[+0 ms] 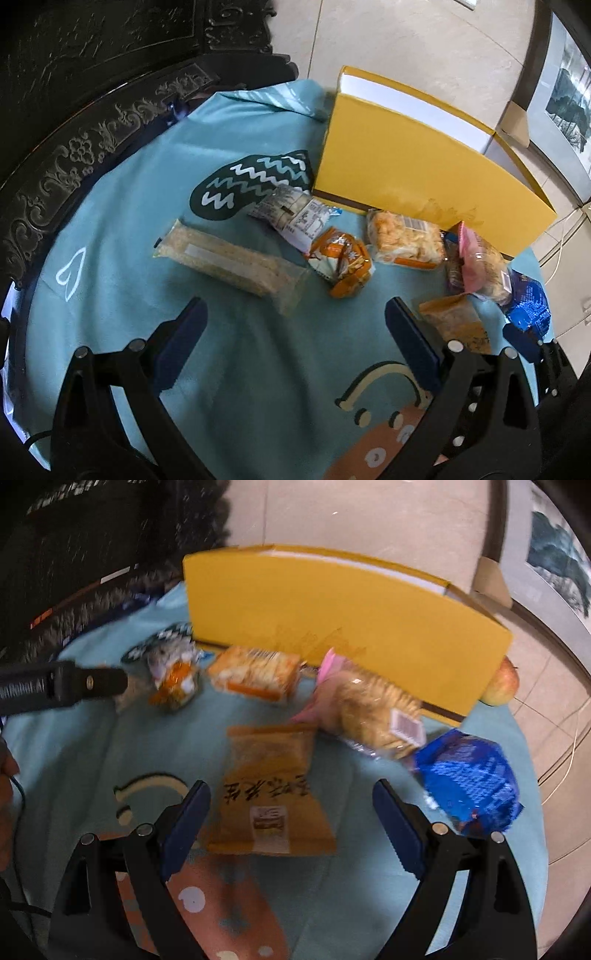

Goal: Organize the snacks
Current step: 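Move both tools back over the remaining snacks on the cloth, then grasp the orange-labeled bread packet with the right tool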

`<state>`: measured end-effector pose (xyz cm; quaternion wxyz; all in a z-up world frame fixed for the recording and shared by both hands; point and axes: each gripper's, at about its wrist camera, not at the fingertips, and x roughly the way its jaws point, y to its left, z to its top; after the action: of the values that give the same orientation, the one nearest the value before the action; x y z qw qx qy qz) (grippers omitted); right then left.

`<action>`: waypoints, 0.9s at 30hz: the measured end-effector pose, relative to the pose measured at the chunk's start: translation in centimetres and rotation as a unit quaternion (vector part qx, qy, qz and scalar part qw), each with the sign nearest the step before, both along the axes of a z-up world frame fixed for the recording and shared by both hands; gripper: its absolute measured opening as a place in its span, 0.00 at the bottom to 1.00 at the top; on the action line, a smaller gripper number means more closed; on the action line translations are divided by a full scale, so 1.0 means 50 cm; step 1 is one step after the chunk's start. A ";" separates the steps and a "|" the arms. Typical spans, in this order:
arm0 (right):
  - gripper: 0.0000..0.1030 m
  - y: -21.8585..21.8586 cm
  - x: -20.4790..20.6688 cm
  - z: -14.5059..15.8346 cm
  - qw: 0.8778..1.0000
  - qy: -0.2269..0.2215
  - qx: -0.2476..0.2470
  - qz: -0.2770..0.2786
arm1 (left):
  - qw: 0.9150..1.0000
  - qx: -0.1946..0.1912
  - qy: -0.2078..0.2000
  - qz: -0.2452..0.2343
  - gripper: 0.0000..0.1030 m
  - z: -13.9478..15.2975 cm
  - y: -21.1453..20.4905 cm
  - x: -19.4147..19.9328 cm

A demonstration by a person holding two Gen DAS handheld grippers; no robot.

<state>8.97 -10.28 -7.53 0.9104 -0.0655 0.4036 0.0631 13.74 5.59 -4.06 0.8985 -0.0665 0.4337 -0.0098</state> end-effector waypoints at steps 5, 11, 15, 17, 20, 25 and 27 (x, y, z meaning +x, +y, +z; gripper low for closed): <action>0.53 -0.001 0.015 -0.019 0.999 0.029 0.021 0.007 | 1.000 0.001 0.004 0.005 0.96 -0.013 0.011 0.007; 0.45 -0.038 0.003 0.001 0.997 0.022 0.069 -0.003 | 1.000 0.028 0.005 -0.010 0.96 -0.032 0.007 0.003; 0.45 -0.078 0.001 0.013 0.992 0.031 0.118 -0.014 | 0.999 0.046 0.015 0.014 0.96 -0.054 0.023 0.004; 0.45 -0.083 -0.001 0.017 0.991 0.033 0.129 -0.011 | 0.998 0.047 0.015 0.027 0.96 -0.058 0.034 0.007; 0.45 -0.081 -0.001 0.017 0.989 0.038 0.141 -0.003 | 0.998 0.052 0.017 0.035 0.96 -0.065 0.042 0.022; 0.45 -0.073 -0.002 0.014 0.988 0.044 0.147 0.005 | 0.996 0.065 0.028 0.049 0.96 -0.089 0.048 0.057; 0.45 -0.073 -0.002 0.012 0.988 0.046 0.149 0.006 | 0.996 0.058 0.034 0.058 0.96 -0.098 0.053 0.067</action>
<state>8.88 -13.95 -6.92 0.8900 0.0712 0.4311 0.1305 17.11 8.25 -8.94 0.8849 -0.0395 0.4589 0.0697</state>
